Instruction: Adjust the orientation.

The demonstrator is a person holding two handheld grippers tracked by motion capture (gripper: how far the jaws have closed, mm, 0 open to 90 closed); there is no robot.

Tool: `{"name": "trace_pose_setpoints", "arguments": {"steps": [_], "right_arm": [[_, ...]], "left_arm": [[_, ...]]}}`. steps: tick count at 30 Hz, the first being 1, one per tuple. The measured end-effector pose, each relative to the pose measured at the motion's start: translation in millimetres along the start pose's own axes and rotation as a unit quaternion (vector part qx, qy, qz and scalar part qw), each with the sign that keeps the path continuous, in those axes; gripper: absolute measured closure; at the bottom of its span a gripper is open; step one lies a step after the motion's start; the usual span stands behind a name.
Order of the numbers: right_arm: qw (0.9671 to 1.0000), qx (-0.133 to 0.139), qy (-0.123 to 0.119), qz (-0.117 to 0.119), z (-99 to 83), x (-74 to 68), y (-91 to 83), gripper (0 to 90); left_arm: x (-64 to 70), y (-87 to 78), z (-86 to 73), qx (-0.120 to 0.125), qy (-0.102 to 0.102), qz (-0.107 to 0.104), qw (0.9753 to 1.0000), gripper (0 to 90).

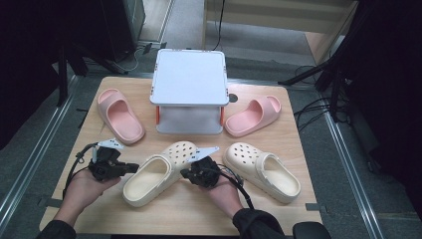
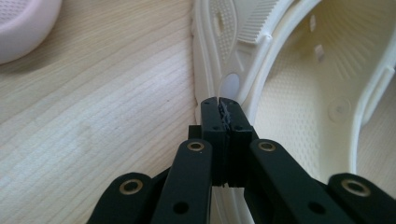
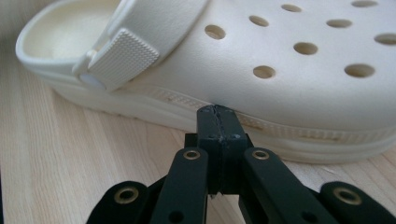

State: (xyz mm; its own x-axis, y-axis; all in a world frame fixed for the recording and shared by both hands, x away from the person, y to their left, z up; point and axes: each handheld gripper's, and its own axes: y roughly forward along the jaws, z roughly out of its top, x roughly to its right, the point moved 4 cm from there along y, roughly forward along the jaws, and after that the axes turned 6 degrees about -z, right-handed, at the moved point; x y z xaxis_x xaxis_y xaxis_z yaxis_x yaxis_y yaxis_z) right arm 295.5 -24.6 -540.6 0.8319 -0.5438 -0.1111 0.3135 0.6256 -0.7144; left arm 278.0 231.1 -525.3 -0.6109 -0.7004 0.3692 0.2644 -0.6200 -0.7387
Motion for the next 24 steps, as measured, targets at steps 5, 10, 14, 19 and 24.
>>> {"name": "trace_pose_setpoints", "arguments": {"steps": [5, 10, 14, 19, 24], "right_arm": [[0.9998, 0.003, 0.017, -0.005, 1.4, 8.2, -0.2, 90.0], [0.9995, 0.003, 0.031, -0.008, 3.6, 16.2, 0.3, 90.0], [0.9994, 0.001, 0.033, -0.015, 5.6, 17.9, 1.0, 90.0], [0.9991, 0.002, 0.030, -0.029, 9.1, 23.8, 2.7, 90.0], [0.9987, 0.005, 0.039, -0.033, 11.4, 28.3, 4.4, 90.0]], "left_arm": [[6.6, 2.8, -1.7, -0.003, 0.000, -0.014, 0.9999, 89.1], [11.5, 5.9, -3.7, 0.000, -0.006, -0.031, 0.9995, 89.1], [14.0, 6.5, -4.1, -0.002, -0.004, -0.032, 0.9995, 89.2], [20.2, 9.8, -4.4, -0.010, 0.000, -0.047, 0.9988, 89.1], [27.4, 13.5, -3.7, -0.014, 0.007, -0.056, 0.9983, 89.1]]}}
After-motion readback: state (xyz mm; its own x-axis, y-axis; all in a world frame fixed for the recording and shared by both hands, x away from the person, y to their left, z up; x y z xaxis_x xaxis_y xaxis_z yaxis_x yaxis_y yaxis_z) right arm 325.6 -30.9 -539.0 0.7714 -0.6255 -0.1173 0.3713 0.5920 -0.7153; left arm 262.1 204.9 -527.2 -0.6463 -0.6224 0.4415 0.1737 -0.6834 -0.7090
